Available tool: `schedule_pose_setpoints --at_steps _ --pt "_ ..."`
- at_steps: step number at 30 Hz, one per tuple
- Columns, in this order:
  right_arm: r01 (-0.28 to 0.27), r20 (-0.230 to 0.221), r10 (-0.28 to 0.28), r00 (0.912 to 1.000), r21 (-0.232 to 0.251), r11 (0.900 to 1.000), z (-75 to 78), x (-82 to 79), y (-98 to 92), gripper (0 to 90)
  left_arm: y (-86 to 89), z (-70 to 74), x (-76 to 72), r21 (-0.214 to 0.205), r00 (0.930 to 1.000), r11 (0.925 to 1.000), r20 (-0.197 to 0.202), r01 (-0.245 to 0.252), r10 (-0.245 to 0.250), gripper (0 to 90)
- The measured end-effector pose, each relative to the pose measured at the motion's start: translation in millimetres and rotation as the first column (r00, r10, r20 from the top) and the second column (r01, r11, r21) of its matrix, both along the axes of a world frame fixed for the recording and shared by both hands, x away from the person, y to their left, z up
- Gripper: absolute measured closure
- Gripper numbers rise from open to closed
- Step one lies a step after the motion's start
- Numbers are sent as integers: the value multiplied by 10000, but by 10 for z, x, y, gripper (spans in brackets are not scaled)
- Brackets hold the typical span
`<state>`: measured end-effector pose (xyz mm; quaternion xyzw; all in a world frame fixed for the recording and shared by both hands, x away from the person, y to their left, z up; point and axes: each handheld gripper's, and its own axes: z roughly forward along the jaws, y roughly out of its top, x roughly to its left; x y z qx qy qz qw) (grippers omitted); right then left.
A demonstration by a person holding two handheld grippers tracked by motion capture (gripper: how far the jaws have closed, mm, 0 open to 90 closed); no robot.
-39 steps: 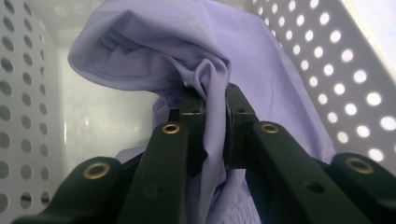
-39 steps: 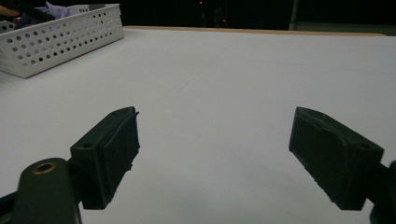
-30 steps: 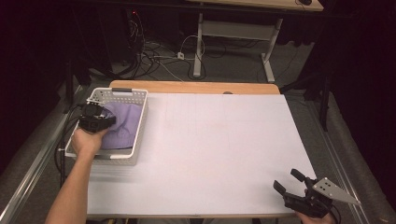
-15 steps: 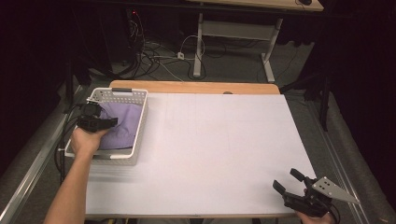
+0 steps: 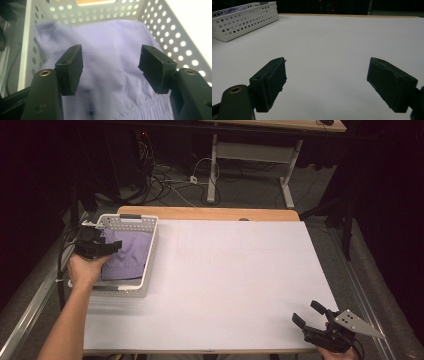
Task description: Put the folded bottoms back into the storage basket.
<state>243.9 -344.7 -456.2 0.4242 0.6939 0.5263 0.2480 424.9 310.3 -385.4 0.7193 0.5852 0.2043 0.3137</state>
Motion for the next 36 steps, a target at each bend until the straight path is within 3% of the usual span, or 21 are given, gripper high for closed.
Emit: schedule_pose_setpoints --at_steps 1,11,16,36 --pt "0 2 0 10000 -6 10000 -1 2 -1 165 -2 29 -17 -62 9999 10000 163 40 -39 341" --pt "39 40 -39 10000 44 10000 2 -1 -4 165 0 74 -70 -307 9991 9993 358 226 -215 339" --pt "81 77 -81 9999 76 9999 7 -8 -10 165 -11 127 -125 -640 9980 9975 560 315 -279 340" --pt "114 99 -115 9999 108 9999 11 -17 -21 165 -27 294 -365 -920 9914 9930 1146 735 -628 338"
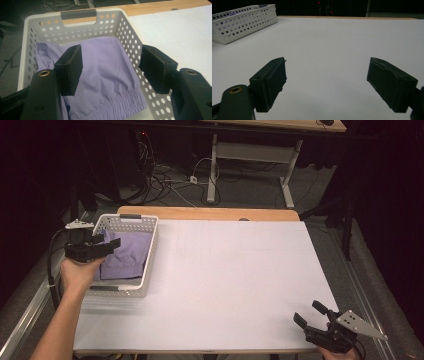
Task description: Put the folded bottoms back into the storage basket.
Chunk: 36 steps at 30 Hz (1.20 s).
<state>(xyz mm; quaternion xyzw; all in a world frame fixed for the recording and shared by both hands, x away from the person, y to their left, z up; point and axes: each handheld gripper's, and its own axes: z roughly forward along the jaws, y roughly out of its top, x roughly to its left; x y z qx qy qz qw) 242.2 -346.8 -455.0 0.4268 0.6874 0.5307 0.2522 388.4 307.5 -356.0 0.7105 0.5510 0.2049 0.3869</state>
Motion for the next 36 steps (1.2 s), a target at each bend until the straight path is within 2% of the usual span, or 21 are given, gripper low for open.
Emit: schedule_pose_setpoints --at_steps 20,36 --pt "23 8 -23 10000 16 10000 1 -5 3 165 -69 101 -213 -135 9977 9985 437 533 -526 331" --pt "35 8 -35 10000 35 10000 1 -5 2 165 -96 88 -363 -317 9944 9962 704 810 -786 325"
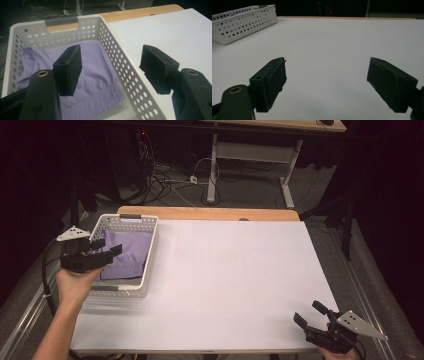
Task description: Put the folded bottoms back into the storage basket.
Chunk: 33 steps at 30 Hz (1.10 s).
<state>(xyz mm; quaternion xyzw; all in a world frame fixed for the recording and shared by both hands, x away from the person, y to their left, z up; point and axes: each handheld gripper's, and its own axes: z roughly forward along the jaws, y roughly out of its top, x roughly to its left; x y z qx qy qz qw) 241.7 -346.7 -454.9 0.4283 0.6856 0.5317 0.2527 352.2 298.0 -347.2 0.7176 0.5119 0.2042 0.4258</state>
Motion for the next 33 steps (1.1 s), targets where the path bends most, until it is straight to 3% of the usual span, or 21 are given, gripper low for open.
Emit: schedule_pose_setpoints --at_steps 5,16,33 --pt "17 -44 -17 10000 8 10000 -1 1 -2 165 9 -15 -56 -252 9999 9996 67 110 -109 325" --pt "34 -24 -34 10000 21 10000 -1 2 -5 165 3 -69 -168 -336 9996 9993 209 185 -178 325" --pt "53 15 -53 10000 31 10000 2 -4 -7 165 -50 -154 -308 -222 9987 9993 421 299 -290 324"
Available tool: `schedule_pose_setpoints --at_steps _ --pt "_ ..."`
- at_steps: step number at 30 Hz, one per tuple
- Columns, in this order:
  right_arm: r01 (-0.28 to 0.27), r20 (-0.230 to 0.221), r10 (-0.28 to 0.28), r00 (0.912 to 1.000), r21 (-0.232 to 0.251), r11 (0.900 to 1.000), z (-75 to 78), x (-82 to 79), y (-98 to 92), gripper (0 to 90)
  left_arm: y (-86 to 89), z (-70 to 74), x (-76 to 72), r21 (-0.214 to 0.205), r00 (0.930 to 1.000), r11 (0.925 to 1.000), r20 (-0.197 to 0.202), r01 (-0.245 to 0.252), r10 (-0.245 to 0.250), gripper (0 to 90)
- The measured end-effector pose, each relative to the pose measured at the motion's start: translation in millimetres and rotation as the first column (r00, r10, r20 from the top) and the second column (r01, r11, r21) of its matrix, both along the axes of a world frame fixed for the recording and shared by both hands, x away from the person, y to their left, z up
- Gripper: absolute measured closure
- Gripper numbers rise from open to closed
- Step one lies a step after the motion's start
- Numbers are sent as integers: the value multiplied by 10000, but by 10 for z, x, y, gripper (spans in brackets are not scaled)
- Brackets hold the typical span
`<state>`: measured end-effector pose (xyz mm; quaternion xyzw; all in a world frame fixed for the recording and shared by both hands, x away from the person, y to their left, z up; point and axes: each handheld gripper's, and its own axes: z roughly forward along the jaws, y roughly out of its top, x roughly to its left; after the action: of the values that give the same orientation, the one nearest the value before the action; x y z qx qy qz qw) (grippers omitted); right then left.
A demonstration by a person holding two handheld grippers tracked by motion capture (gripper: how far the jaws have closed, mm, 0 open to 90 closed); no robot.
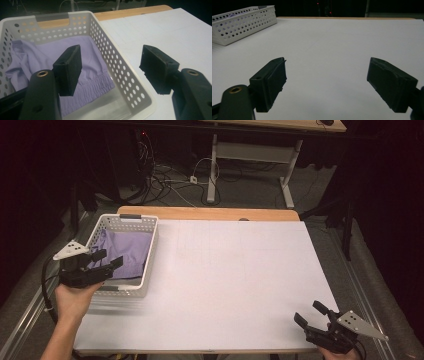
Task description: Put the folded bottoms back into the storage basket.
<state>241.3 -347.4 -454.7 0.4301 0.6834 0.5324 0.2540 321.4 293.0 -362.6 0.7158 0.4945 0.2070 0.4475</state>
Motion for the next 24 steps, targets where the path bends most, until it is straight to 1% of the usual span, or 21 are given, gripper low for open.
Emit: schedule_pose_setpoints --at_steps 5,9,20,24 --pt "-20 -12 20 10000 -55 10000 -1 -1 -2 166 -2 -37 -43 -248 9999 9996 94 120 -118 306" --pt "-6 -7 6 10000 -77 10000 -2 0 -1 166 -16 -52 -70 -193 9998 9997 157 128 -125 306" --pt "-51 4 51 10000 -89 9999 -1 -3 -3 167 -25 -142 -174 -375 9997 9992 203 137 -129 306" --pt "-40 13 40 10000 -62 10000 0 -7 -2 167 -29 -167 -209 -370 9997 9993 222 104 -95 305"
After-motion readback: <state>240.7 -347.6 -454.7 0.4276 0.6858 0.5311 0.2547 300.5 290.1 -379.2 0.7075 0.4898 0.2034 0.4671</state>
